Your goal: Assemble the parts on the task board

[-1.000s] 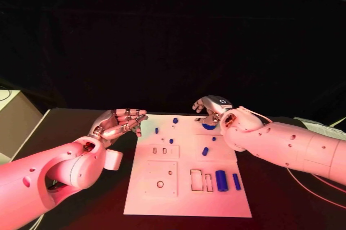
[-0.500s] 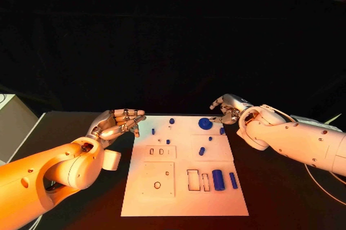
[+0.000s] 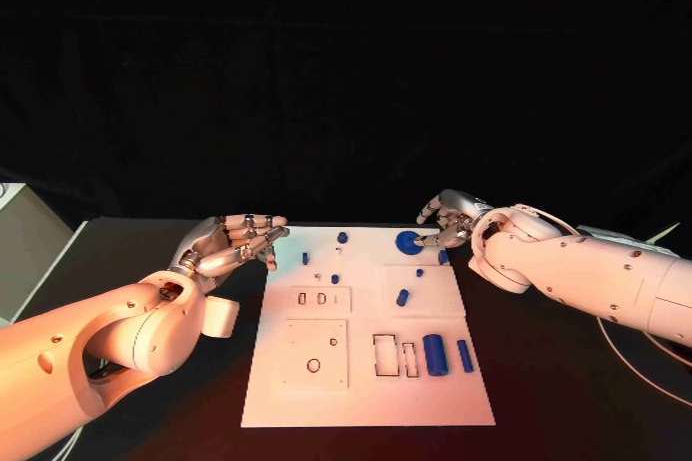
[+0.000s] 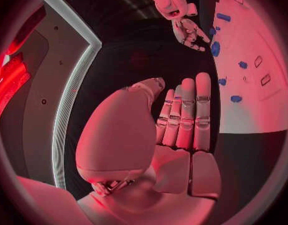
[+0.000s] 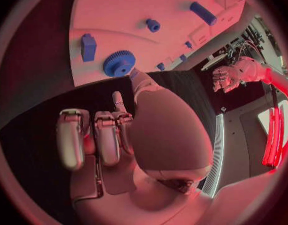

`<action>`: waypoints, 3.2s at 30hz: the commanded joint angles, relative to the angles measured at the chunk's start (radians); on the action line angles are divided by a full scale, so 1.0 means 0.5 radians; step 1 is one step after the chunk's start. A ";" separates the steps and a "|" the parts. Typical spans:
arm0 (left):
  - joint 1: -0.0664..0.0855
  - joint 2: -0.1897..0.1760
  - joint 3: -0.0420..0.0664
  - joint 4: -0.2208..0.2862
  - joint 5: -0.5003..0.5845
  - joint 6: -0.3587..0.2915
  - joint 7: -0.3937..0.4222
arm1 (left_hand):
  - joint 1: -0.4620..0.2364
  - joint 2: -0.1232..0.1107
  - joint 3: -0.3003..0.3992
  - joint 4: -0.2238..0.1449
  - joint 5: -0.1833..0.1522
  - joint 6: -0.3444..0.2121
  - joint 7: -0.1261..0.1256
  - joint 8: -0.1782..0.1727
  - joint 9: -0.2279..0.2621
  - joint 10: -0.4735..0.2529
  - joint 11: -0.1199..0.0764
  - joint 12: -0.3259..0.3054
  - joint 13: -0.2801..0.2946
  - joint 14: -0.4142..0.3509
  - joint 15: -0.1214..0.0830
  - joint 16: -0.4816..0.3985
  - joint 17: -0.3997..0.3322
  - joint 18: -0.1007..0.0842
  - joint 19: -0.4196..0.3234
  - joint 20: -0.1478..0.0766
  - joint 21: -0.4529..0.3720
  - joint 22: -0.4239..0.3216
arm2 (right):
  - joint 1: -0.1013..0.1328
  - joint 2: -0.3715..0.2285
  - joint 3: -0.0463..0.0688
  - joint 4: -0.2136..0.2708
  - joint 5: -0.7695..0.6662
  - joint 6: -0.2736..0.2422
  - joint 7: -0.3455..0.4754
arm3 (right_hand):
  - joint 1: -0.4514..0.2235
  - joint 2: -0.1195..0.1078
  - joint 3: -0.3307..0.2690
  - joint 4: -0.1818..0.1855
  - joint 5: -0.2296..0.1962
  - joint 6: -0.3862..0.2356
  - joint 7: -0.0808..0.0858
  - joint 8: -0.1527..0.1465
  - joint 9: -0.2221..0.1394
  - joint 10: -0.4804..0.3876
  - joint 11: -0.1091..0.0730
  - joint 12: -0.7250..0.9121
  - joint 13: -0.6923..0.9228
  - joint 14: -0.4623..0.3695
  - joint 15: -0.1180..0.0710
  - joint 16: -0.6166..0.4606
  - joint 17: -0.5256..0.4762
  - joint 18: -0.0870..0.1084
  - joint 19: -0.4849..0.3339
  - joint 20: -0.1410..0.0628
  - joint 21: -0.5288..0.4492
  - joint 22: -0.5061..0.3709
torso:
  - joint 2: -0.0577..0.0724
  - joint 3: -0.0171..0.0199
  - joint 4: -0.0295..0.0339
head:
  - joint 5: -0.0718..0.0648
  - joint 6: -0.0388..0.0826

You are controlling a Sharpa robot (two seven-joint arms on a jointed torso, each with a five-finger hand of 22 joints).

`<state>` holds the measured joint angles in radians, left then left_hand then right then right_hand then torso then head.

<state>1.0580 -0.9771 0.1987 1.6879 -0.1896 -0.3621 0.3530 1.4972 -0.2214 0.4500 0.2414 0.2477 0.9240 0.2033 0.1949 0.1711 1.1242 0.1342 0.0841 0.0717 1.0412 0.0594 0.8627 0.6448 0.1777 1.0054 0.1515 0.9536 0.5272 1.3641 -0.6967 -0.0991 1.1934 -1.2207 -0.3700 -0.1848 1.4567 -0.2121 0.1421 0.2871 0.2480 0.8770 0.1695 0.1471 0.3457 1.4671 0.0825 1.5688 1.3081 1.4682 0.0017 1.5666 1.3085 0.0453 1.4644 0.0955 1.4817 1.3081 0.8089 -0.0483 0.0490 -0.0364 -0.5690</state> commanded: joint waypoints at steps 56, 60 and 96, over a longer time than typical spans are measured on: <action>0.002 0.006 0.002 0.000 -0.011 0.036 0.008 | -0.016 -0.004 0.013 0.000 -0.013 -0.013 0.000 0.006 0.007 0.006 0.001 0.012 0.003 -0.018 0.000 0.016 0.004 0.014 -0.028 -0.001 0.019 0.010 | -0.061 0.159 -0.007 -0.082 -0.271 -0.321 0.069 | 0.039 0.059 0.493 -0.134 0.118 0.295 -0.093 0.178 0.045 0.207 -0.078 0.004 0.525 0.205 -0.065 0.008 0.525 -0.047 0.149 -0.048 0.047 0.348 | -0.004 -0.0008 -0.003 | 0.005 -0.021; 0.002 0.006 0.002 0.001 -0.011 0.037 0.008 | -0.016 -0.004 0.013 0.000 -0.013 -0.013 0.000 0.006 0.007 0.006 0.001 0.012 0.003 -0.018 0.000 0.016 0.004 0.014 -0.028 -0.001 0.019 0.010 | -0.062 0.161 -0.006 -0.001 -0.325 -0.414 0.093 | 0.023 0.051 0.505 -0.139 0.116 0.297 -0.095 0.182 0.048 0.207 -0.080 0.004 0.525 0.205 -0.067 0.008 0.525 -0.047 0.149 -0.050 0.048 0.350 | -0.005 -0.0014 -0.003 | 0.004 -0.018; 0.002 0.038 0.002 -0.006 -0.011 0.044 0.004 | -0.016 -0.004 0.013 0.000 -0.013 -0.013 0.000 0.006 0.007 0.006 0.001 0.012 0.003 -0.018 0.000 0.016 0.004 0.014 -0.028 -0.001 0.019 0.010 | -0.158 0.607 -0.022 -0.179 -0.406 -0.268 0.019 | -0.071 -0.004 0.546 -0.154 0.081 0.257 -0.085 0.172 0.044 0.207 -0.073 0.004 0.525 0.205 -0.064 0.008 0.525 -0.047 0.148 -0.051 0.045 0.349 | -0.001 -0.0022 0.000 | 0.025 -0.020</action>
<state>1.0581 -0.9606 0.1988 1.6833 -0.1920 -0.3581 0.3498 1.4972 -0.2214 0.4499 0.2414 0.2477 0.9240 0.2034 0.1949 0.1731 1.1242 0.1342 0.0841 0.0718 1.0415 0.0597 0.8671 0.6452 0.1777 0.9987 0.1521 0.9575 0.5311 1.2937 -0.3983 -0.1062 1.1050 -1.4136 -0.5364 -0.1705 1.4335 -0.2157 0.4090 0.2114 0.2899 0.9699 0.1501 0.1958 0.3480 1.4685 0.0484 1.5687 1.3079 1.4631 -0.0251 1.5665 1.3077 0.0373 1.4642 0.0770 1.5003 1.3078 0.8095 -0.0497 0.0497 -0.0258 -0.5776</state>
